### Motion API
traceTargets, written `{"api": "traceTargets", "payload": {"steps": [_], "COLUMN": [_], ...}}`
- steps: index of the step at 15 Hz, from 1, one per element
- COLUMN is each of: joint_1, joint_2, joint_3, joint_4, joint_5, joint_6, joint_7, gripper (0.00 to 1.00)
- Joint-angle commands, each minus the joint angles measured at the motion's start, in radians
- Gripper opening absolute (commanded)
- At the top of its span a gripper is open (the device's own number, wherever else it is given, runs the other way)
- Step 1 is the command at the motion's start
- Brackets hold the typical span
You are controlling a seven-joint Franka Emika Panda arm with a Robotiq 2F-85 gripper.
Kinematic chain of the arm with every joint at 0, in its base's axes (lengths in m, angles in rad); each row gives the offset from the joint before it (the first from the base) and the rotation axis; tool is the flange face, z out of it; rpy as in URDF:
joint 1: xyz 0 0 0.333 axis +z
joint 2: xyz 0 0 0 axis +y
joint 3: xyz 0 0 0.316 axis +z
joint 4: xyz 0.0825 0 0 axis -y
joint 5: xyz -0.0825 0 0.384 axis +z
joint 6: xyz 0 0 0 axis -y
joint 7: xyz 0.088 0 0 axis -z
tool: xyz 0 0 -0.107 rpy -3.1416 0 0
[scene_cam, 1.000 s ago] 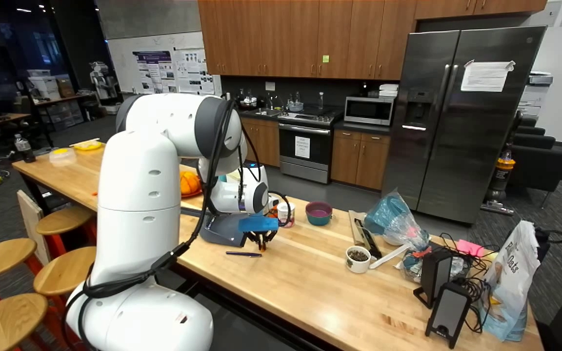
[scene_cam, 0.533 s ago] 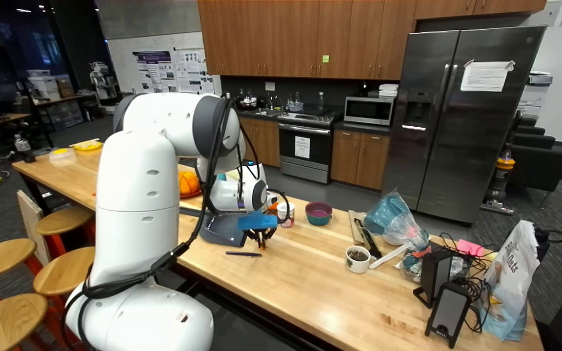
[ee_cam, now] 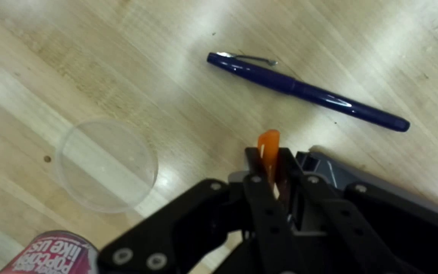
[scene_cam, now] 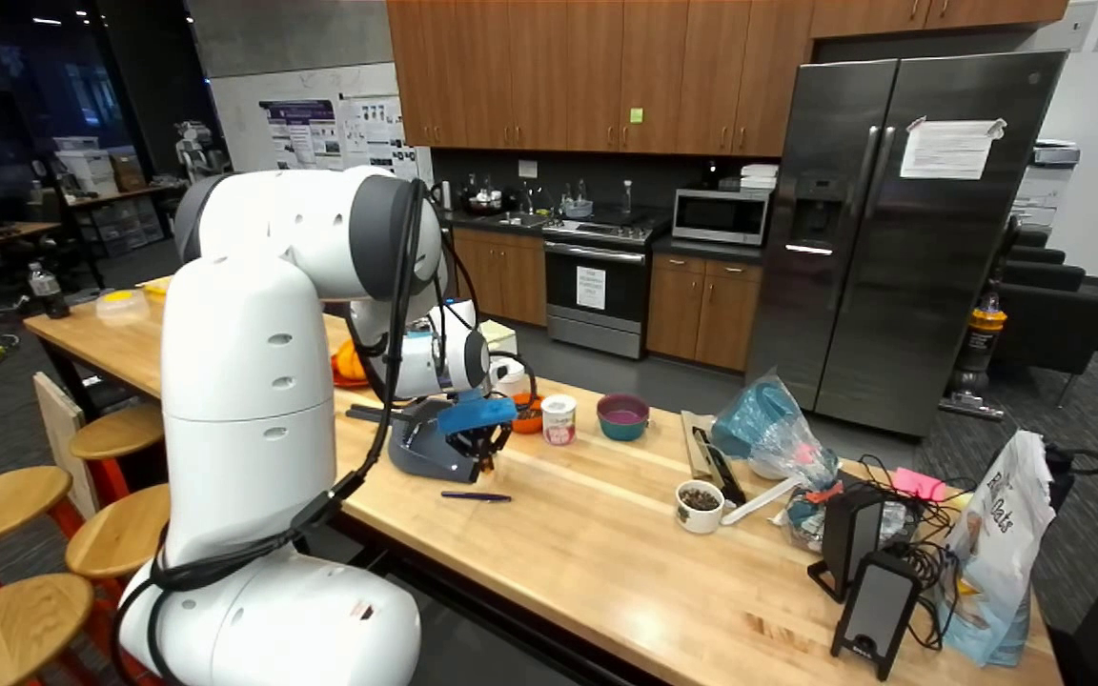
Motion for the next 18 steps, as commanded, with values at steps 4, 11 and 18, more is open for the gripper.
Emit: {"api": "traceTargets", "payload": {"steps": [4,11,18], "joint_1": [0.02,0.025,0.053], "joint_2": [-0.025,0.001,0.043], "joint_3": [0.051,0.079,0.089], "joint_4": [0.011,0.034,0.093], "joint_5": [-0.033,-0.059,-0.137], "joint_6": [-0.063,-0.082,-0.092], "joint_7": [-0.084,-0.192,-0.218], "gripper": [0.04,0.04,0.04]}}
